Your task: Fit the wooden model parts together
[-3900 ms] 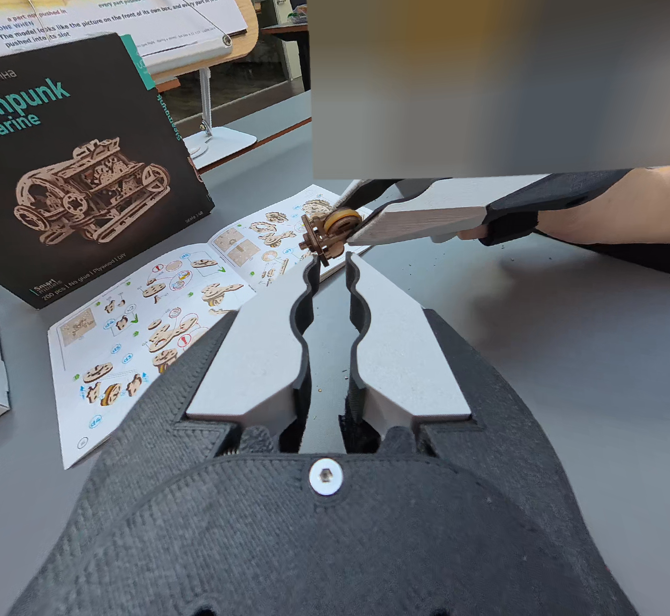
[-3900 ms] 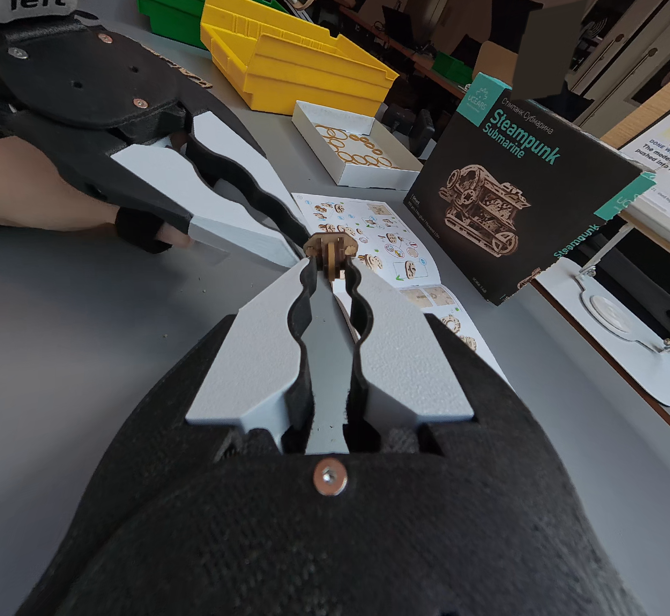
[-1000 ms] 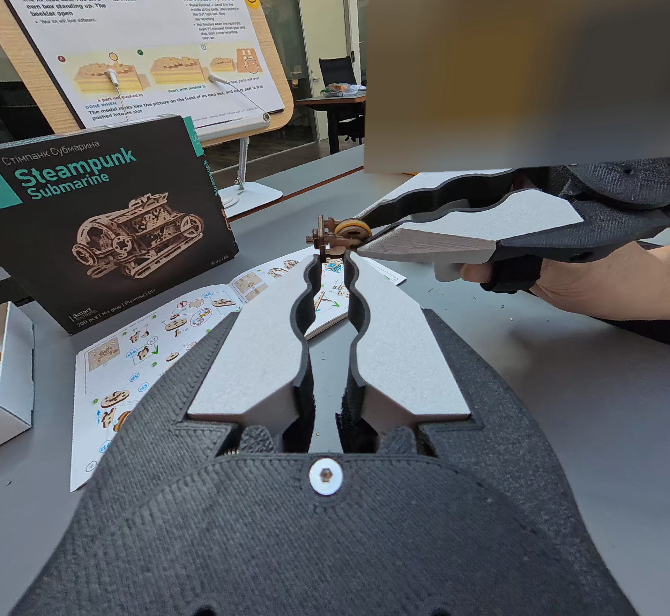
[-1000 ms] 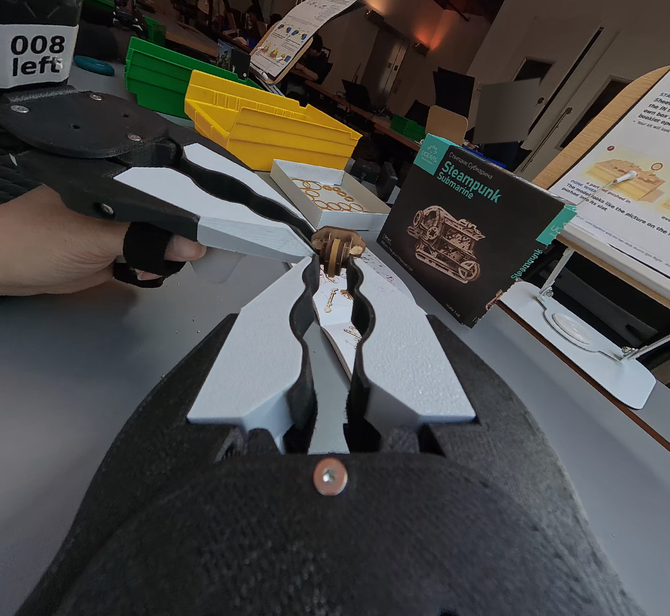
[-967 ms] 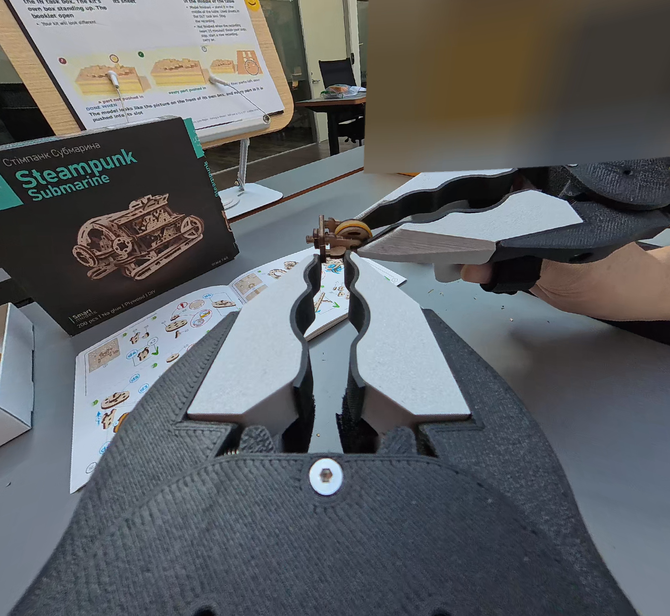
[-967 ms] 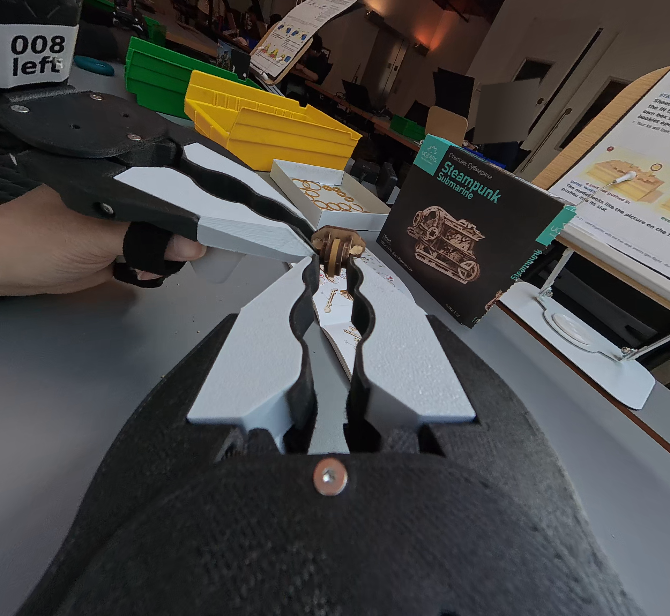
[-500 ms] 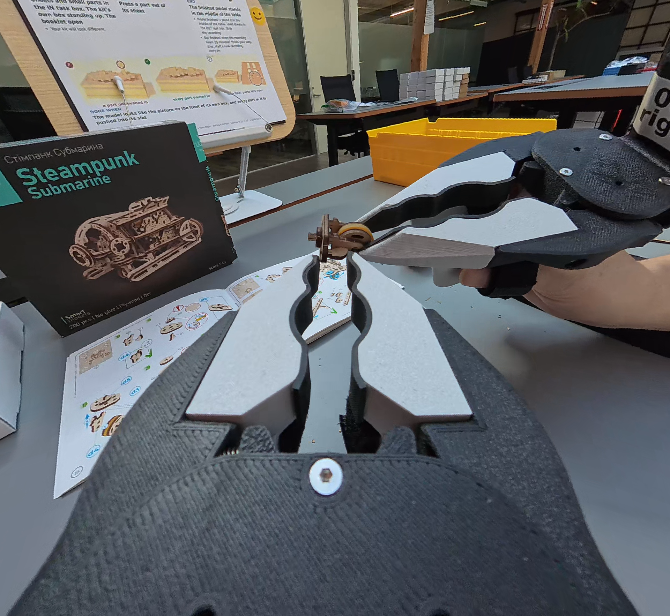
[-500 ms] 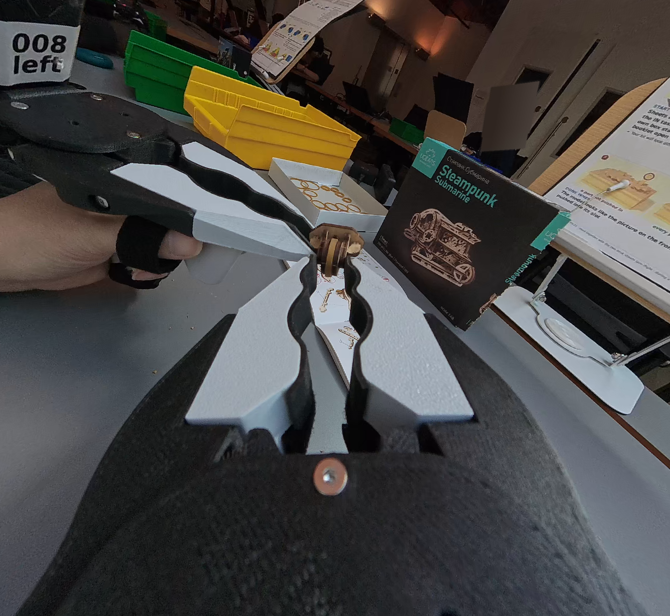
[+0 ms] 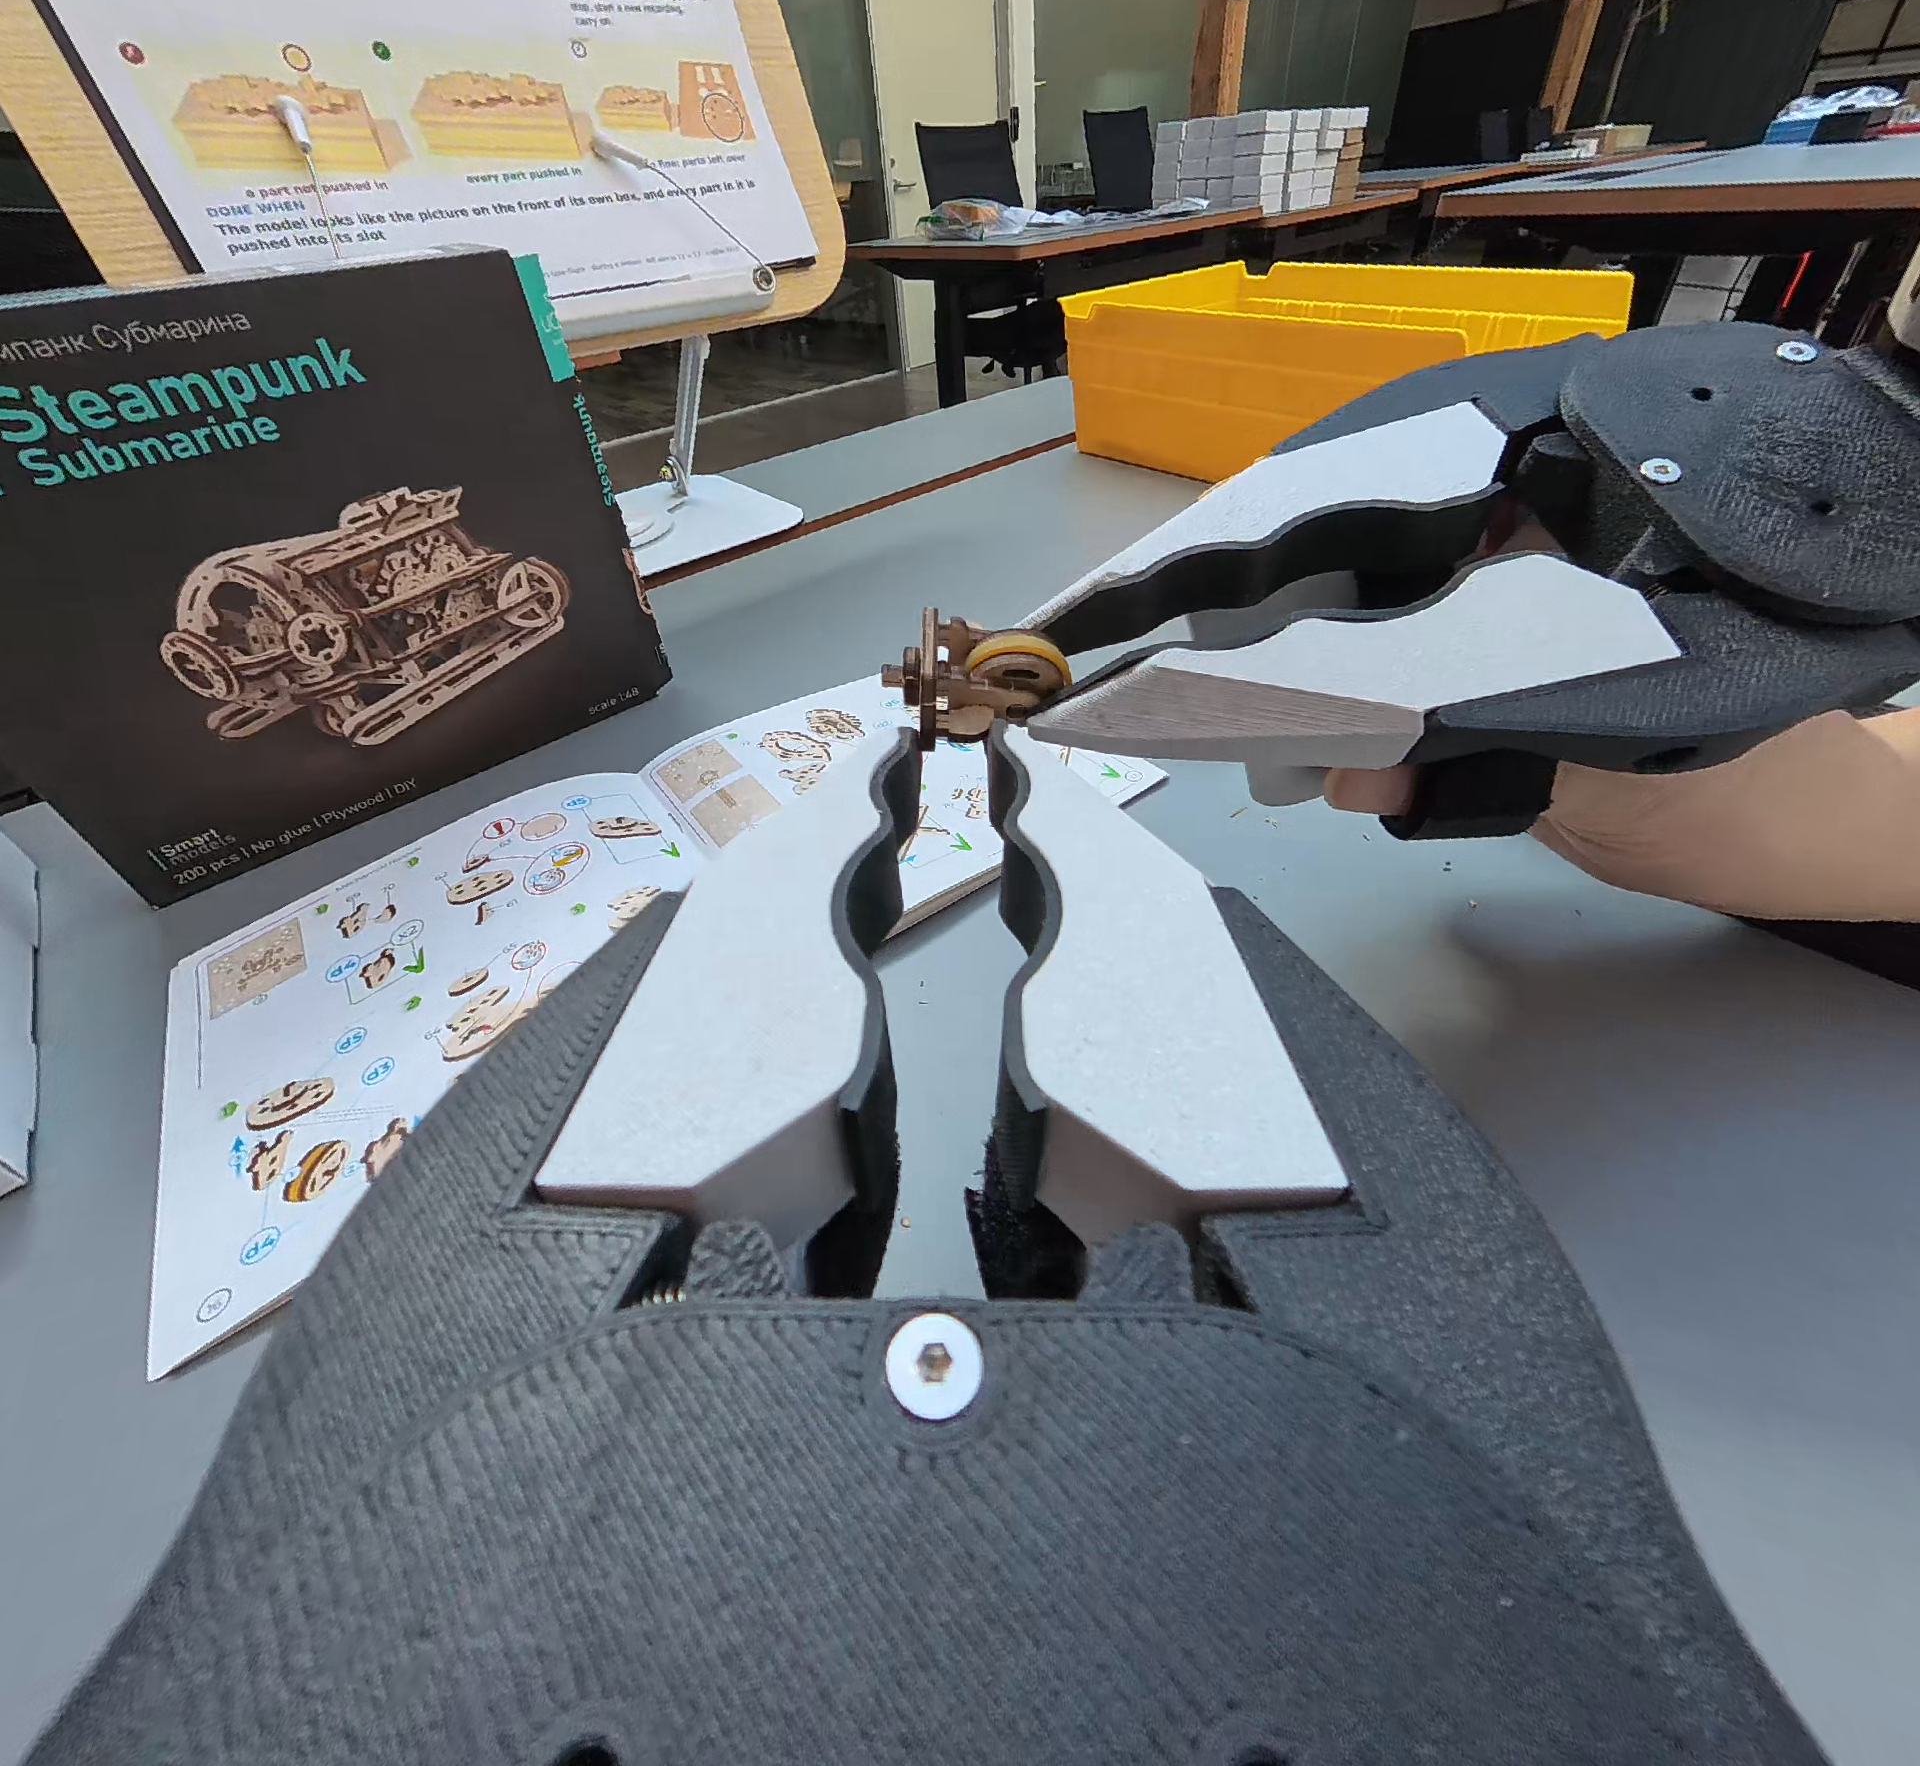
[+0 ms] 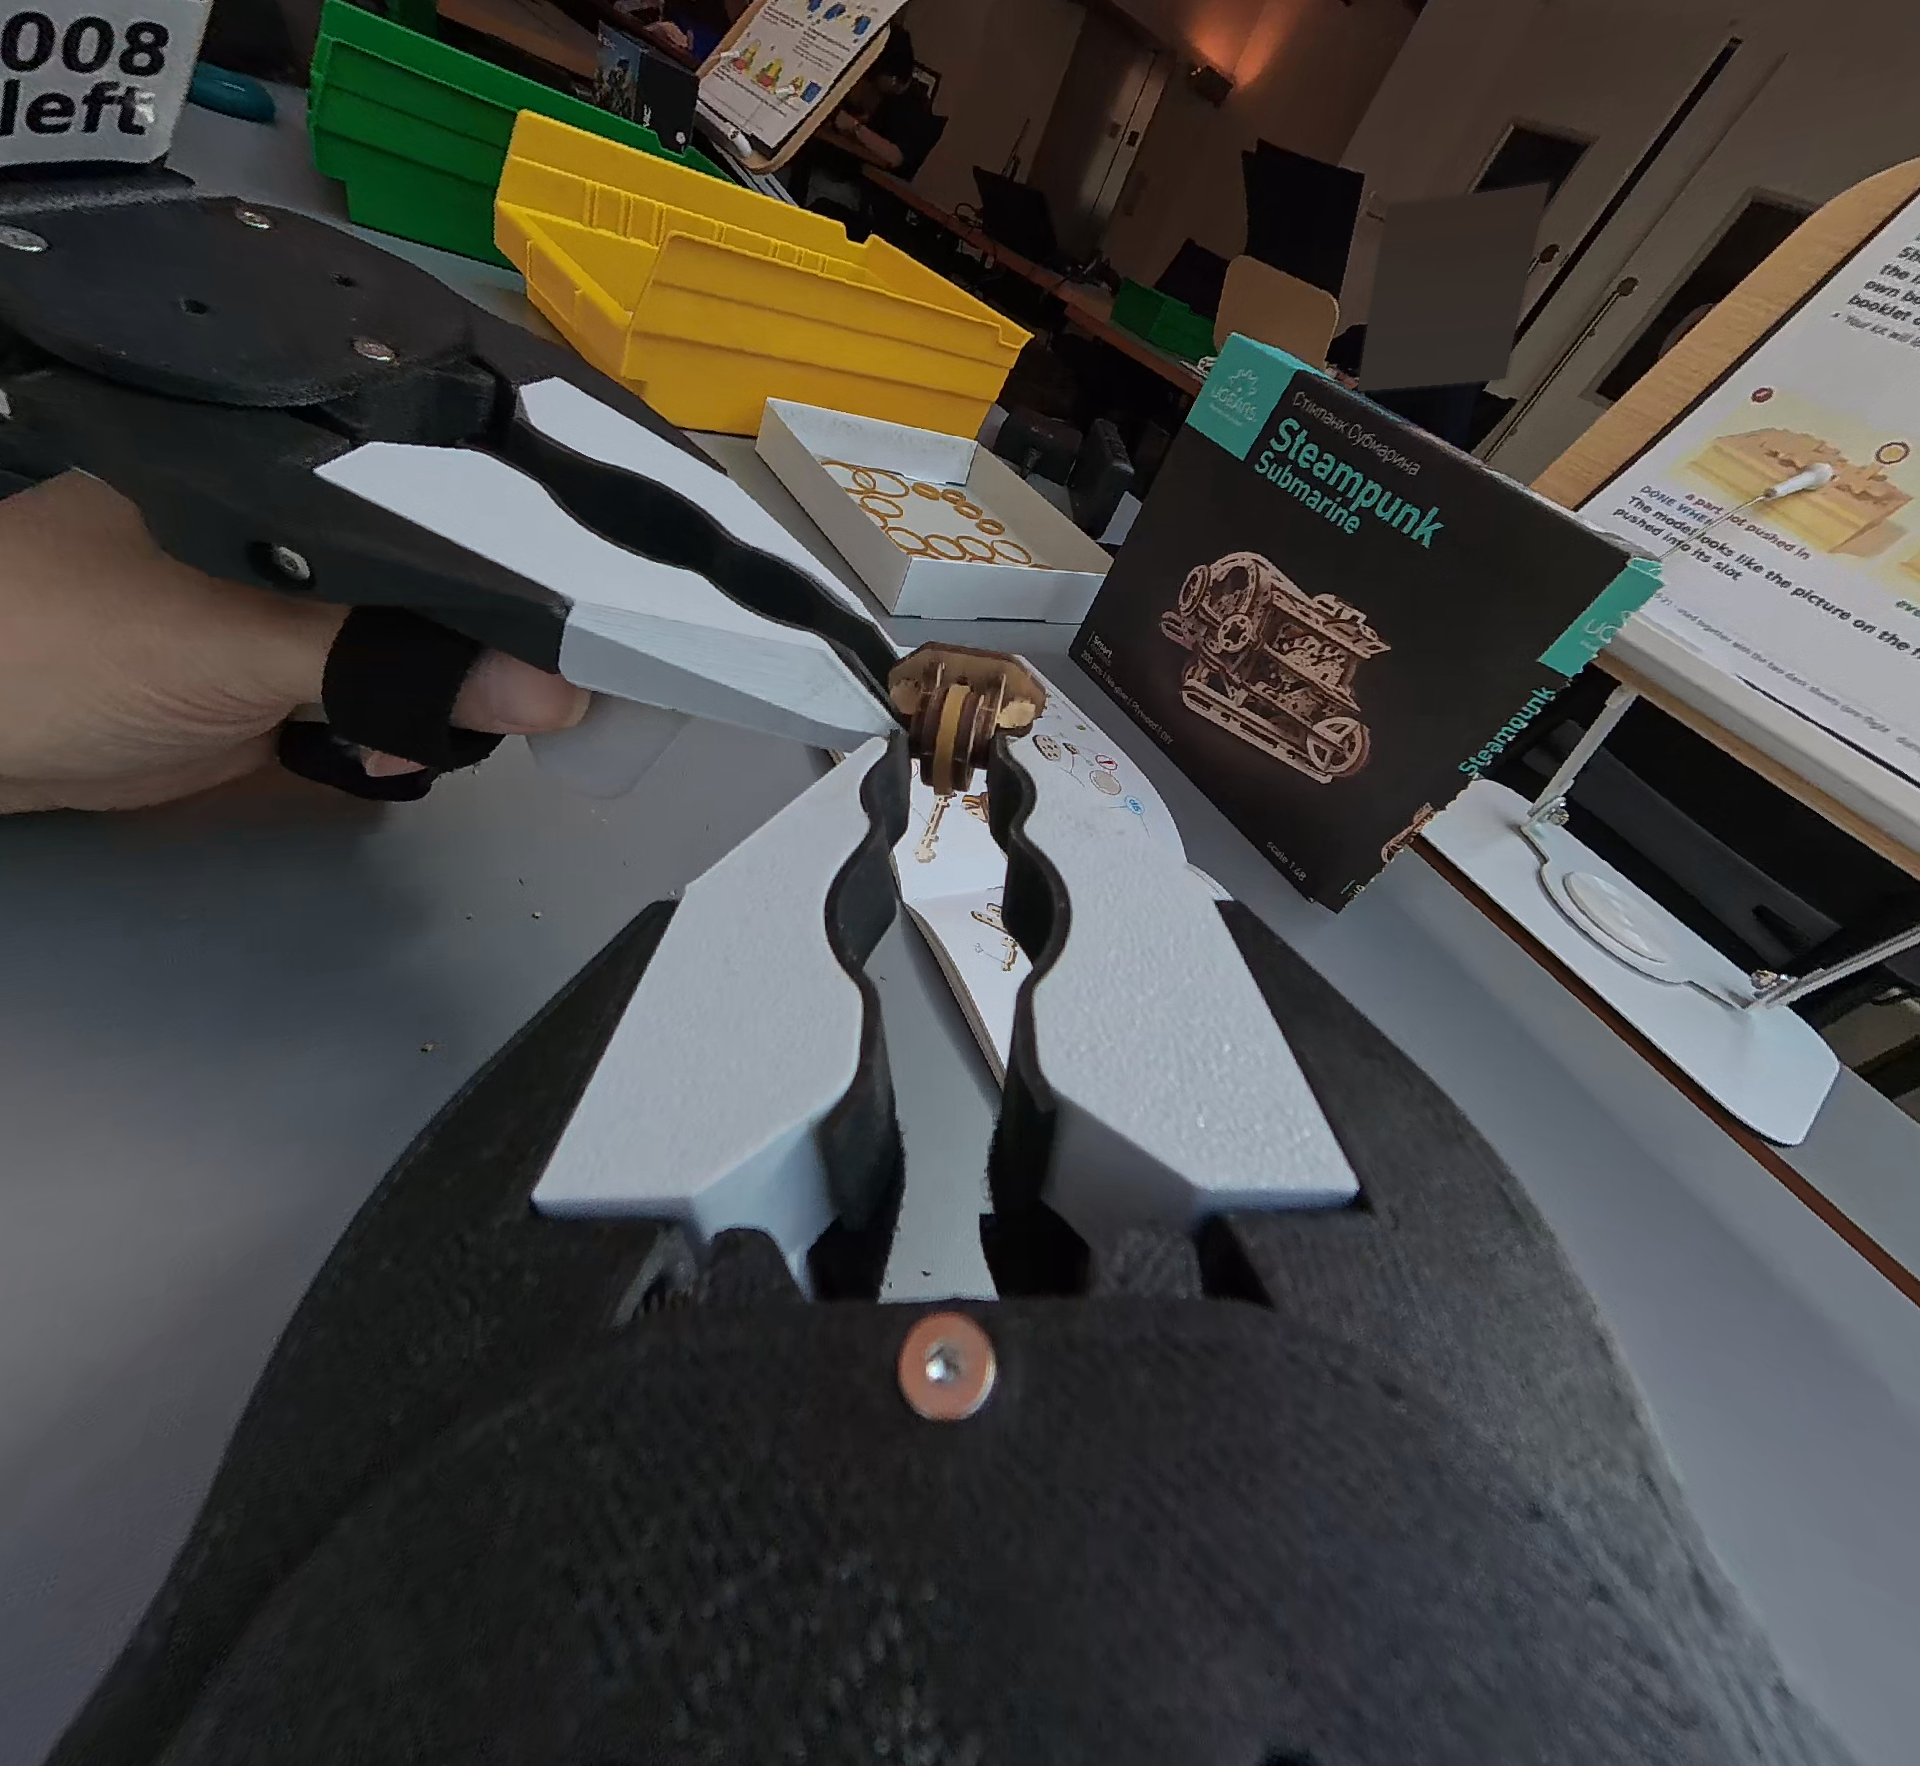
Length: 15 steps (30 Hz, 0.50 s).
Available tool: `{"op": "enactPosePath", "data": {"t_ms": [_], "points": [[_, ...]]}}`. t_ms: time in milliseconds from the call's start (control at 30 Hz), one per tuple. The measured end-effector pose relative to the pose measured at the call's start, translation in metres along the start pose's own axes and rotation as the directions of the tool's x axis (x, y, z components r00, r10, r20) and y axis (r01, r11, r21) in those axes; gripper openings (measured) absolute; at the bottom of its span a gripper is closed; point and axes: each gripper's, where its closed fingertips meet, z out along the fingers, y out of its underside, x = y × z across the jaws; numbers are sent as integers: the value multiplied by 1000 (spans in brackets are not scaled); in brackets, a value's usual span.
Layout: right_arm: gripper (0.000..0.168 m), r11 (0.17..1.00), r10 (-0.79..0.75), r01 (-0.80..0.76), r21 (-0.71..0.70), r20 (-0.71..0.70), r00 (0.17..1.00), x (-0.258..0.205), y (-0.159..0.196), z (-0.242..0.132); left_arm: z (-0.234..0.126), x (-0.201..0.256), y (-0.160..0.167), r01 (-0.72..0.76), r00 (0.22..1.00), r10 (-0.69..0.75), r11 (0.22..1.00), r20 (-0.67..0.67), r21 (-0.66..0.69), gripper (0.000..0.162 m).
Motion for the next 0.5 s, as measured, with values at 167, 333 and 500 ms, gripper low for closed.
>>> {"op": "enactPosePath", "data": {"t_ms": [167,333,500], "points": [[14,1000,9,-9,-4,2,1000,-1,1,0,0,0,3,20,1000,-20,1000,-6,-9,10],[14,1000,22,-22,-16,7,1000,-2,4,1,0,-1,6,10,1000,-10,1000,2,-23,10],[14,999,26,-26,-20,10,1000,-3,5,1,1,-2,7,13,1000,-13,1000,0,-28,10]]}}
